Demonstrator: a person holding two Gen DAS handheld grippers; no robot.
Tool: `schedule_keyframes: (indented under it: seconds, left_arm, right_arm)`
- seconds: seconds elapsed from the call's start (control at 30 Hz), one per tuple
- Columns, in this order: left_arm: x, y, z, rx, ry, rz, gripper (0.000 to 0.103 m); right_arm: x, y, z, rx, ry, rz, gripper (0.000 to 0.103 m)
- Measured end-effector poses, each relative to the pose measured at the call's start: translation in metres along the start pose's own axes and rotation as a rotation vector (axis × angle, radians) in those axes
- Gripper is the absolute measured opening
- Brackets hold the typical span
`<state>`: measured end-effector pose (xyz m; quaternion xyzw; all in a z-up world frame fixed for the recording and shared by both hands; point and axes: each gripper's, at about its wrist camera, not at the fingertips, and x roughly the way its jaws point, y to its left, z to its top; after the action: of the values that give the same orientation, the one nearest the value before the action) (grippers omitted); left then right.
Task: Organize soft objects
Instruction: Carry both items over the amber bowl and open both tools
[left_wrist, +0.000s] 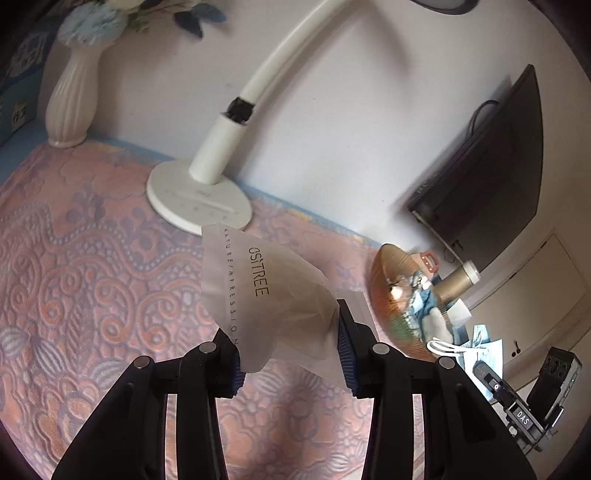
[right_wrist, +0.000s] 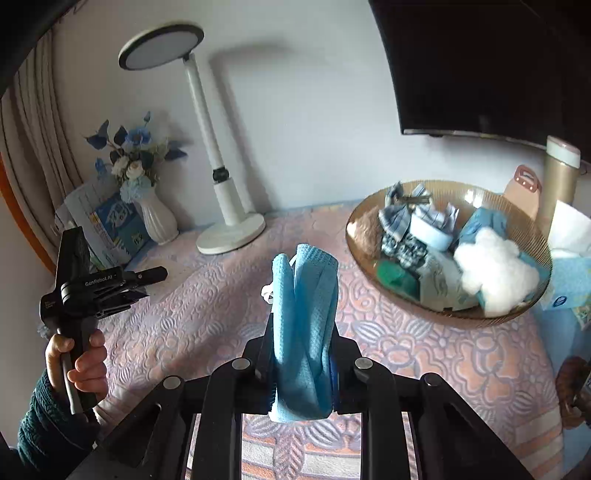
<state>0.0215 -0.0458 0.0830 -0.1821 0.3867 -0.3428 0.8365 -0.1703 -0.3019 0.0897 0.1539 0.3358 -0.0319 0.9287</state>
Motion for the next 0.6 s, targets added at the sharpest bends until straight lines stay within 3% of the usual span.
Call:
schedule_keyframes:
  seconds: [0.13, 0.27, 0.37, 0.6]
  left_arm:
    - [0.017, -0.066, 0.026, 0.105, -0.010, -0.081, 0.038]
    - [0.056, -0.126, 0.044, 0.196, 0.020, -0.141, 0.038]
    - [0.094, -0.166, 0.048, 0.256, 0.047, -0.160, 0.038]
    - [0.165, -0.224, 0.045, 0.341, 0.114, -0.188, 0.041]
  right_arm:
    - [-0.042, -0.023, 0.036, 0.003, -0.116, -0.082, 0.020]
    - [-0.060, -0.059, 0.077, 0.047, -0.174, -0.178, 0.020]
    - [-0.054, -0.090, 0.102, 0.108, -0.166, -0.234, 0.020]
    - [-0.007, -0.148, 0.134, 0.246, -0.104, -0.236, 0.020]
